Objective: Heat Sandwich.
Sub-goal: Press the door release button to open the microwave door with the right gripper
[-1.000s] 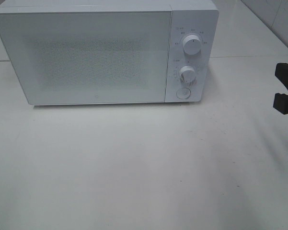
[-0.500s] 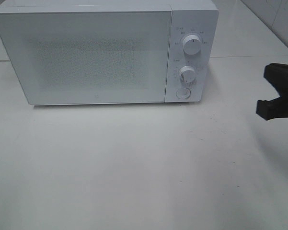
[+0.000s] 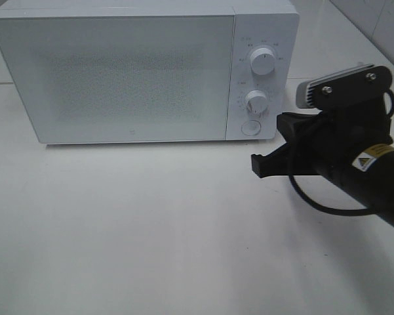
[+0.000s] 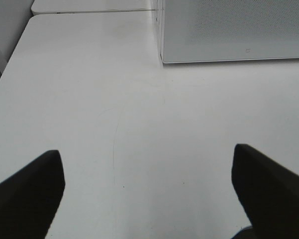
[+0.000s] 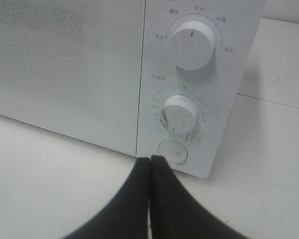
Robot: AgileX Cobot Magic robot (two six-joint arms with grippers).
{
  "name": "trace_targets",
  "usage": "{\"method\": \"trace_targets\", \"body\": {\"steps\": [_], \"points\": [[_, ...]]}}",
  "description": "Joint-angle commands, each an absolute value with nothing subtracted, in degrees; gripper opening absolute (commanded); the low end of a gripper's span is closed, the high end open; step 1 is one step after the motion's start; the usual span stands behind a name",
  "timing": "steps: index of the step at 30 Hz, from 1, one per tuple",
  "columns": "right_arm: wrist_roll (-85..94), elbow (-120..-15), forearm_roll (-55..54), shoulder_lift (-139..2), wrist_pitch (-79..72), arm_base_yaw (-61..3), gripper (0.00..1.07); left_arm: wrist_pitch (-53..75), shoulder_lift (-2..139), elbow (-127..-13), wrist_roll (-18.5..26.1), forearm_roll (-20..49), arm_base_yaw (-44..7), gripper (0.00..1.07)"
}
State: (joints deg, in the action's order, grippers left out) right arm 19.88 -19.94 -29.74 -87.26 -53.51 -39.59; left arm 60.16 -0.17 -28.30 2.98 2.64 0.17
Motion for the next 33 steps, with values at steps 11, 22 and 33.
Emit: {"method": "trace_targets", "body": {"steps": [11,22,33], "points": [[15.1,-28.3,-34.0,-103.8,-61.8,-42.3,0.0,59.5,-1.3,-28.1,2.9,2.9,0.2,0.84],[14.7,-33.8,-41.5,-113.6,-65.2,-42.0,0.0,59.5,-1.3,-28.1,2.9,2.9,0.2,0.84],[14.1,-37.6,-38.2,-117.3,-64.6,-37.8,0.0,59.5,-1.3,-28.1,2.9,2.9,0.2,0.84]]}}
